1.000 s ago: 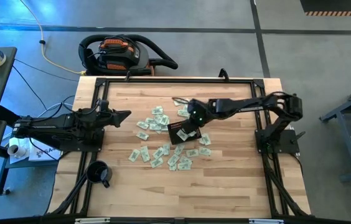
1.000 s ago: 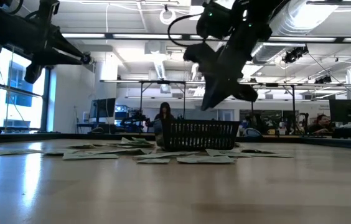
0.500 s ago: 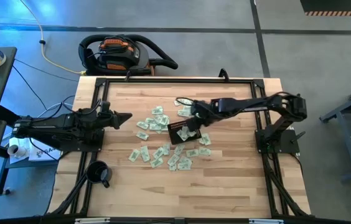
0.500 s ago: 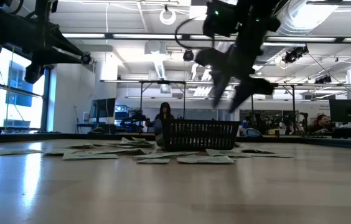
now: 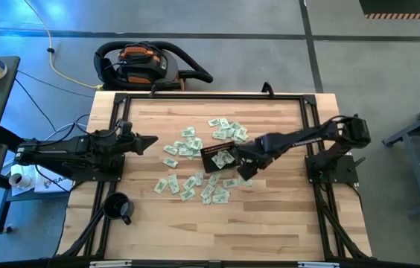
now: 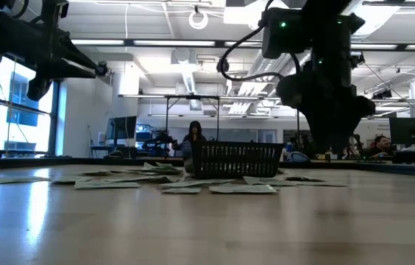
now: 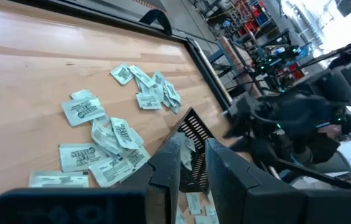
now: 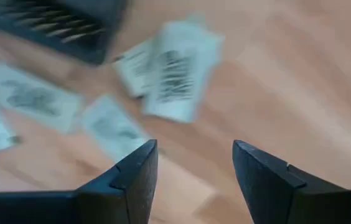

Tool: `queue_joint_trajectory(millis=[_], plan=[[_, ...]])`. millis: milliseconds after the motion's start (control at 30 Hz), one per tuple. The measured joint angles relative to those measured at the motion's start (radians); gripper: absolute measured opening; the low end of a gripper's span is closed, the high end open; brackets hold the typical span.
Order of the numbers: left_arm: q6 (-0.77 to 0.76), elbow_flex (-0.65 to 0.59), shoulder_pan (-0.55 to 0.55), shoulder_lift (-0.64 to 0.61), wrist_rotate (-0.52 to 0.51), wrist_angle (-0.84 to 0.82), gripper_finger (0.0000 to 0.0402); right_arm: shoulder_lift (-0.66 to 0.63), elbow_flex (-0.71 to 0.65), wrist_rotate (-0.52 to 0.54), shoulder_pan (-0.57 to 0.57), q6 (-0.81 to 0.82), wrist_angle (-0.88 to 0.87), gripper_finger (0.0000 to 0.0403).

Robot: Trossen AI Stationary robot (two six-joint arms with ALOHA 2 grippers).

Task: Pick and place Stevia / Truvia into bins
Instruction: Put the green stevia packet into the black bin

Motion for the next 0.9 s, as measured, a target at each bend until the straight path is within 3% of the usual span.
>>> queue_joint_trajectory(millis=[200, 367, 467, 633, 733, 900], plan=[[0.000, 0.000, 0.000, 0.000, -0.001, -0.006, 0.0111, 0.000, -0.113, 0.029, 0.038, 0.144, 0.242, 0.0208], [0.000, 0.000, 0.000, 0.000, -0.003, -0.006, 0.0111, 0.003, -0.176, 0.059, 0.031, 0.182, 0.310, 0.0212], [0.000, 0.000, 0.000, 0.000, -0.003, -0.006, 0.0111, 0.002, -0.187, 0.078, 0.028, 0.176, 0.321, 0.0212], [0.000, 0.000, 0.000, 0.000, -0.003, -0.006, 0.0111, 0.002, -0.191, 0.195, 0.028, 0.191, 0.297, 0.0206], [0.000, 0.000, 0.000, 0.000, -0.003, -0.006, 0.0111, 0.004, -0.193, 0.254, 0.027, 0.190, 0.259, 0.0185], [0.000, 0.000, 0.000, 0.000, -0.007, -0.006, 0.0111, 0.004, -0.191, 0.254, 0.027, 0.125, 0.208, 0.0142]])
